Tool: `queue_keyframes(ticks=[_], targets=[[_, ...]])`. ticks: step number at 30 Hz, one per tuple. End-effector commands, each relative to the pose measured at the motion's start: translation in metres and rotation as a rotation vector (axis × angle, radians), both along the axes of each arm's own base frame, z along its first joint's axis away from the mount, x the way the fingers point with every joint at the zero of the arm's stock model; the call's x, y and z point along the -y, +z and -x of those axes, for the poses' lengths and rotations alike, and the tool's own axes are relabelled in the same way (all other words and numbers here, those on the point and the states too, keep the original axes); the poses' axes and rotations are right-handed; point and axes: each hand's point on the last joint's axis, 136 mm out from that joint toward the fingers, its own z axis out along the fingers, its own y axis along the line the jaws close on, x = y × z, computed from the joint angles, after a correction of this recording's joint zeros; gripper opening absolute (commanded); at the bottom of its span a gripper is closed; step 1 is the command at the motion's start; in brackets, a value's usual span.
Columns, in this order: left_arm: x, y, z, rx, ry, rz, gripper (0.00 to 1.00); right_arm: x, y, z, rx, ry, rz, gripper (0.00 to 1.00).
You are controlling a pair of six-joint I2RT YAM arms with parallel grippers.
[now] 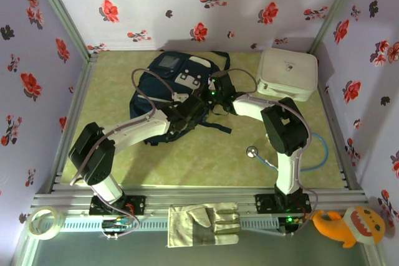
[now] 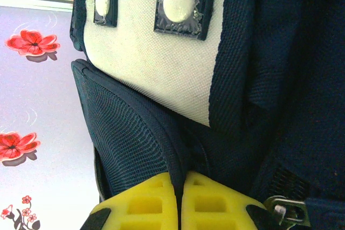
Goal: Pack the student bag
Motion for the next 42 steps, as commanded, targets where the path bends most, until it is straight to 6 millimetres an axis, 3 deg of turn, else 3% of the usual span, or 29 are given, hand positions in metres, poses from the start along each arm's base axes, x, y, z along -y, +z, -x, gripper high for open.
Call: queue_keyframes(ticks=[1,3,17,22,26,30,34,40,42], targets=[[-0.009,-0.005,0.0,-0.002,0.016,-0.056,0.47,-0.009,0.034,0.003,0.078,0.028,-0.06,0.05],[-0.009,-0.008,0.0,-0.01,0.014,-0.068,0.46,-0.009,0.035,0.002,0.078,0.027,-0.06,0.05],[-0.012,0.01,-0.001,0.038,0.003,-0.035,0.0,-0.003,0.03,-0.001,0.073,0.006,-0.045,0.05],[-0.03,0.009,-0.004,0.038,-0.04,-0.068,0.0,0.022,0.023,-0.011,0.079,-0.052,0.015,0.02],[-0.044,0.003,-0.002,0.017,-0.103,-0.024,0.0,0.053,0.014,-0.022,0.093,-0.108,0.117,0.0],[-0.056,0.002,-0.003,0.021,-0.119,0.028,0.0,0.069,0.013,-0.031,0.107,-0.133,0.161,0.0],[-0.043,0.009,-0.004,0.04,-0.206,0.095,0.0,0.069,0.019,-0.033,0.112,-0.122,0.16,0.03],[-0.002,0.033,-0.002,0.064,-0.359,0.226,0.0,0.078,0.041,-0.018,0.116,-0.164,0.114,0.33],[0.015,0.04,0.001,0.071,-0.416,0.272,0.0,0.087,0.045,-0.008,0.103,-0.198,0.115,0.38]])
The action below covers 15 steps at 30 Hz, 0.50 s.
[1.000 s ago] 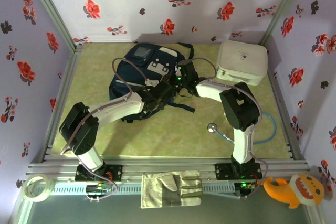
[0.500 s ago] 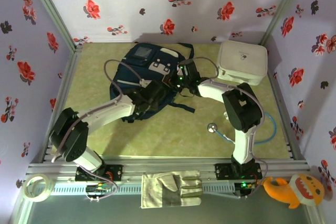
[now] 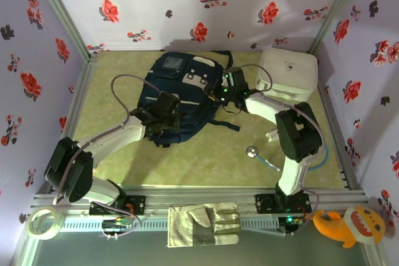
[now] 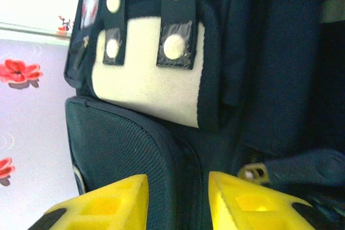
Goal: Pack the student bag
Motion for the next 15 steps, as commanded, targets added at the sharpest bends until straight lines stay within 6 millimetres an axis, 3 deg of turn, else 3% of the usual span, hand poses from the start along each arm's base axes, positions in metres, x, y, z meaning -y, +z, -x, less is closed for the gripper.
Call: queue_keyframes(ticks=[1,4,9,15], targets=[[0.047,0.038,0.001,0.065,-0.167,0.15,0.0,0.021,0.024,0.009,0.024,-0.095,-0.004,0.4],[0.068,0.042,0.003,0.058,-0.216,0.18,0.0,0.03,0.024,0.028,-0.009,-0.135,-0.015,0.44],[0.097,0.043,0.003,0.049,-0.29,0.172,0.0,0.027,0.025,0.052,-0.041,-0.156,-0.052,0.45],[0.111,0.04,0.0,0.045,-0.324,0.152,0.0,0.03,0.003,0.06,-0.061,-0.195,0.007,0.39]])
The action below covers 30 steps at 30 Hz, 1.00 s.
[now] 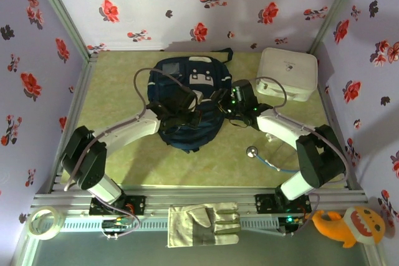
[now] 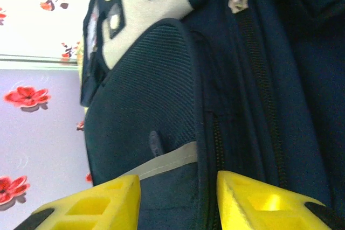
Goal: Pack the student bag
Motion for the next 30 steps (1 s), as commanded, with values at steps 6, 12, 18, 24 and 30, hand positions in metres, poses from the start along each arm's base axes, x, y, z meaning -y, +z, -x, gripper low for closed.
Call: queue_keyframes(ticks=[6,12,18,24,30], targets=[[0.021,0.016,-0.004,0.04,-0.082,0.026,0.0,-0.003,-0.012,-0.003,-0.013,-0.032,0.011,0.22],[0.019,0.012,-0.002,0.035,-0.088,0.011,0.0,0.003,-0.014,-0.007,-0.001,-0.045,0.063,0.13],[0.02,0.01,-0.003,0.031,-0.093,0.003,0.0,0.019,-0.017,-0.004,-0.005,-0.082,0.147,0.23],[0.02,0.009,-0.005,0.035,-0.089,0.0,0.0,0.003,-0.019,-0.004,-0.014,-0.024,0.09,0.28],[0.015,0.01,-0.006,0.041,-0.076,-0.013,0.0,-0.006,-0.016,-0.01,-0.004,-0.003,0.04,0.17]])
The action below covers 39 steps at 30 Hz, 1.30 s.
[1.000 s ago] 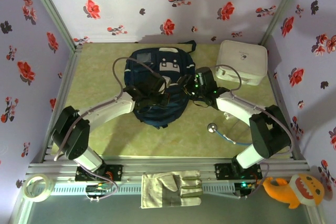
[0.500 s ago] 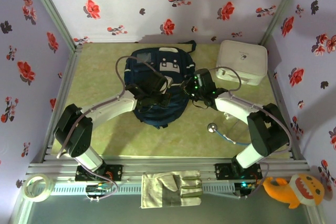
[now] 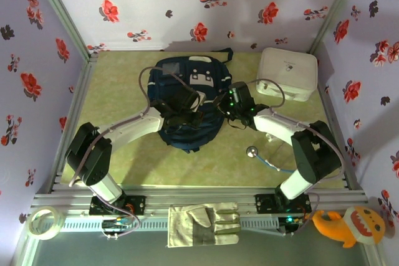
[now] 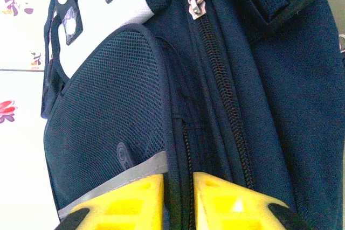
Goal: Pack the student bag
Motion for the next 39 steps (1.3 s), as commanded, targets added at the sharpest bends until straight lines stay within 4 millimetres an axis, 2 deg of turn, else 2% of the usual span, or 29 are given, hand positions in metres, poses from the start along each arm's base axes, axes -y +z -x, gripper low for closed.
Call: queue_keyframes(ticks=[1,5,10,16,19,22,24,27,31,36,39], targets=[[0.01,0.018,-0.005,0.045,-0.026,0.026,0.0,-0.008,0.01,-0.009,0.036,0.018,-0.032,0.13],[-0.008,0.013,-0.003,0.052,-0.001,-0.026,0.0,0.008,0.021,-0.02,0.094,-0.011,0.036,0.07],[-0.045,-0.001,-0.002,0.08,0.058,-0.109,0.0,0.033,0.031,-0.041,0.152,-0.046,0.174,0.04],[-0.097,-0.016,-0.011,0.103,0.197,-0.204,0.0,0.051,0.03,-0.072,0.17,-0.073,0.254,0.02],[-0.115,-0.016,-0.019,0.112,0.25,-0.213,0.0,0.058,0.026,-0.084,0.163,-0.084,0.263,0.02],[-0.125,-0.011,-0.027,0.131,0.273,-0.203,0.0,0.06,0.025,-0.09,0.157,-0.079,0.269,0.03],[-0.124,-0.007,-0.03,0.147,0.252,-0.204,0.0,0.057,0.028,-0.089,0.158,-0.062,0.254,0.06],[-0.111,0.003,-0.029,0.154,0.191,-0.168,0.0,0.046,0.04,-0.083,0.171,-0.019,0.181,0.23],[-0.082,0.018,-0.02,0.17,0.081,-0.107,0.0,0.04,0.05,-0.062,0.154,-0.008,0.09,0.44],[-0.049,0.032,-0.009,0.193,-0.01,-0.061,0.0,0.044,0.041,-0.027,0.094,-0.053,0.038,0.55],[-0.035,0.033,-0.005,0.192,-0.049,-0.049,0.0,0.042,0.038,-0.012,0.072,-0.067,-0.002,0.56]])
